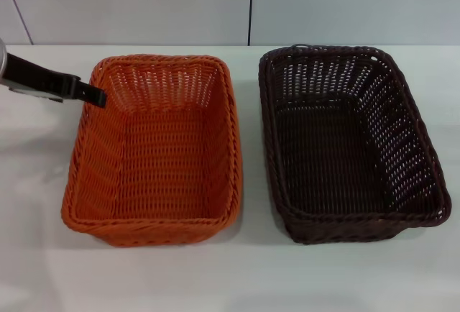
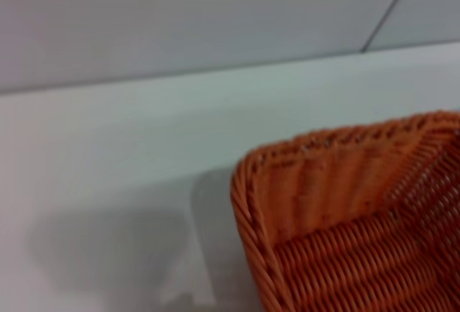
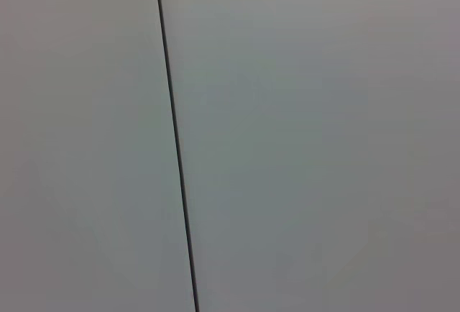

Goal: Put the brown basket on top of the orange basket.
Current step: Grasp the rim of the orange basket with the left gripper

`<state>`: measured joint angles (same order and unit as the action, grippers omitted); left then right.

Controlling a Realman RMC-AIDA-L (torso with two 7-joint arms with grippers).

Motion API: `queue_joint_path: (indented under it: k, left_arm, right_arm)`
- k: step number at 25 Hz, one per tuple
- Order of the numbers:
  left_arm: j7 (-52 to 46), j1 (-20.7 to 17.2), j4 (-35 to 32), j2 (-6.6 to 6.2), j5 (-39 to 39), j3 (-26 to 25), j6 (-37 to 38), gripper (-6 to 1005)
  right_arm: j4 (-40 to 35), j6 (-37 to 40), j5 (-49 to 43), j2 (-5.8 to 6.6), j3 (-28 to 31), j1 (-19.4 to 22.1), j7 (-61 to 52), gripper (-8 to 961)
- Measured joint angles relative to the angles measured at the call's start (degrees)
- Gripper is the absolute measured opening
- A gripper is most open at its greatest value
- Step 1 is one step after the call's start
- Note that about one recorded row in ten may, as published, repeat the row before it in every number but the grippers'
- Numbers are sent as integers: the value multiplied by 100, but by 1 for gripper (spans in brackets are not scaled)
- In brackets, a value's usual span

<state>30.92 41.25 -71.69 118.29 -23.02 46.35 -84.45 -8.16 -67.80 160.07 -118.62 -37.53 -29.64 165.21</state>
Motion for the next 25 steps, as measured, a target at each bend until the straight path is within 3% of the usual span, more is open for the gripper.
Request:
queue_joint_path:
  k: [11,25]
  left_arm:
    - [-295,-249,194,-30,7,329,177,715]
    - [-250,-238,860,-23,-7,621,412,700]
  right_arm:
    - [-11,5,-8,-3,0,10,2,672]
    - [-10,-5,-12,-3,0,-2,2,671]
